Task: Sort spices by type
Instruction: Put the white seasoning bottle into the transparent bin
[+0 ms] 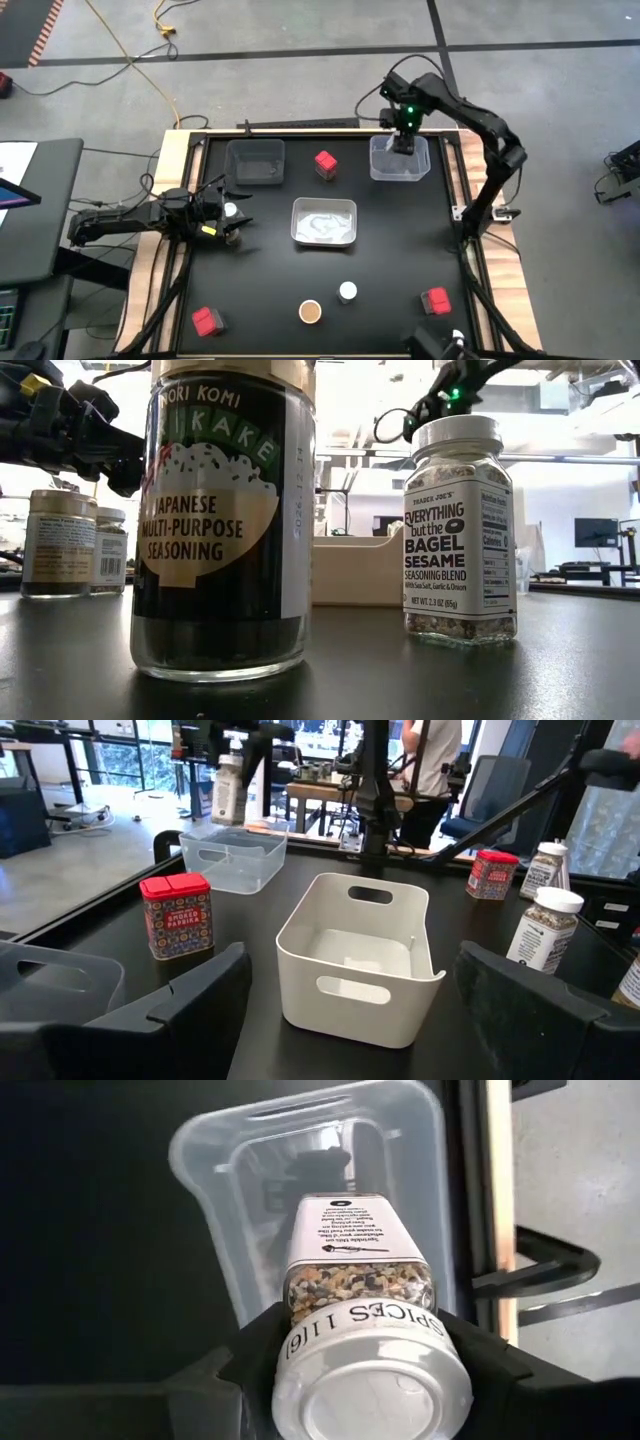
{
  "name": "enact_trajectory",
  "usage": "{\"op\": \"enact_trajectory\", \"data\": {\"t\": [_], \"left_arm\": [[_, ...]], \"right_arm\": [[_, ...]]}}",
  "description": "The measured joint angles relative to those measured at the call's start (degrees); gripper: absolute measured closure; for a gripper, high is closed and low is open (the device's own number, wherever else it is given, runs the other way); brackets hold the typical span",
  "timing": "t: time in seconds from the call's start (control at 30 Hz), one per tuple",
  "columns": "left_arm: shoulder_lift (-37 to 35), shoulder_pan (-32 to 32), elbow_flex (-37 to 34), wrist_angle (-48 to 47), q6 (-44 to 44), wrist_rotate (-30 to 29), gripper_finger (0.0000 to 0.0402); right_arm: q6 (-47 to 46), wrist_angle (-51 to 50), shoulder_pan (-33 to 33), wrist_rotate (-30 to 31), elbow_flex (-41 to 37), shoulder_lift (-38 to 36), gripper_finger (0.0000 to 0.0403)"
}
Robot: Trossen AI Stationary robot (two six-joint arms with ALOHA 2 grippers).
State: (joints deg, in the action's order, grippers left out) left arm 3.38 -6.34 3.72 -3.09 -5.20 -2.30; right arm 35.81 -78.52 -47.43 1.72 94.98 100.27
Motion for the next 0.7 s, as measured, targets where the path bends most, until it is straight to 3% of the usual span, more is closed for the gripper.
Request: {"op": "enact_trajectory", "data": {"t": [0.33, 0.7], "left_arm": [[-0.01, 0.0, 0.0, 0.0, 0.01, 0.02, 0.0068], [-0.01, 0.0, 0.01, 0.0, 0.01, 0.0, 0.0068]], "right_arm": [[2.03, 1.89, -6.73, 0.07, -0.01, 3.87, 0.0179], [2.34, -1.52, -6.22, 1.28, -0.04, 4.02, 0.0179]]}}
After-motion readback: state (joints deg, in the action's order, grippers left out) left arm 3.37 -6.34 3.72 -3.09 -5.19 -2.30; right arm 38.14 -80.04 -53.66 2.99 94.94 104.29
